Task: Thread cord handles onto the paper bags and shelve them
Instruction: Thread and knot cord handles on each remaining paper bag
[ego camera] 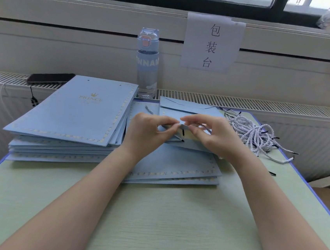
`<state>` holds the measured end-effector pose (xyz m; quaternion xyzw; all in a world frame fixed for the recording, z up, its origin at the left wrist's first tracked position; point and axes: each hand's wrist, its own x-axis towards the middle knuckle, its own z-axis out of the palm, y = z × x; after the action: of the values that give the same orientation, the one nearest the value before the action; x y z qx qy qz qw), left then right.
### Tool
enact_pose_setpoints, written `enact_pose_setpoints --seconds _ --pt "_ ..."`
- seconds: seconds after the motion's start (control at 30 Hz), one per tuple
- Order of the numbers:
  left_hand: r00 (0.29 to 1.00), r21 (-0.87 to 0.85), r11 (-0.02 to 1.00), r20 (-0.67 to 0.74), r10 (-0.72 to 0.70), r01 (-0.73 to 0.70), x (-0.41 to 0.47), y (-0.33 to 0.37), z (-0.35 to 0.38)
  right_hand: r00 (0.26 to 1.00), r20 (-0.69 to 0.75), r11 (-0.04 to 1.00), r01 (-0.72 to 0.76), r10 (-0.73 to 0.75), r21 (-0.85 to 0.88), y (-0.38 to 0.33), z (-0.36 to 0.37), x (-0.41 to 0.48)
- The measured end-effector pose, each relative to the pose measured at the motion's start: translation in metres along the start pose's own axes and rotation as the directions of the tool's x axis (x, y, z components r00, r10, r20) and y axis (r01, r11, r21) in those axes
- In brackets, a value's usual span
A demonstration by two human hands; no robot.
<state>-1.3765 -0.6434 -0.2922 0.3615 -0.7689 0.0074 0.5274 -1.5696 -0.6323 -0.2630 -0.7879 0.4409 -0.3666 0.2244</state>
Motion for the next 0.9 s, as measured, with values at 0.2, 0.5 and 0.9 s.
enact_pose_setpoints --seconds 0.2,0.5,0.9 --pt "0.997 -0.040 0.997 0.048 -0.067 0.069 -0.002 0.004 0.002 0.997 0.083 0.994 0.015 -0.006 -0.106 -0.002 -0.003 0.000" --pt "0.986 -0.062 0.986 0.071 -0.152 0.156 -0.001 0.002 0.001 0.971 0.121 0.915 0.236 -0.207 -0.327 0.012 0.004 0.004" --pt "0.961 -0.093 0.958 0.079 -0.266 0.273 0.000 0.009 0.003 0.916 -0.056 0.872 0.356 -0.396 -0.336 0.014 -0.004 0.003"
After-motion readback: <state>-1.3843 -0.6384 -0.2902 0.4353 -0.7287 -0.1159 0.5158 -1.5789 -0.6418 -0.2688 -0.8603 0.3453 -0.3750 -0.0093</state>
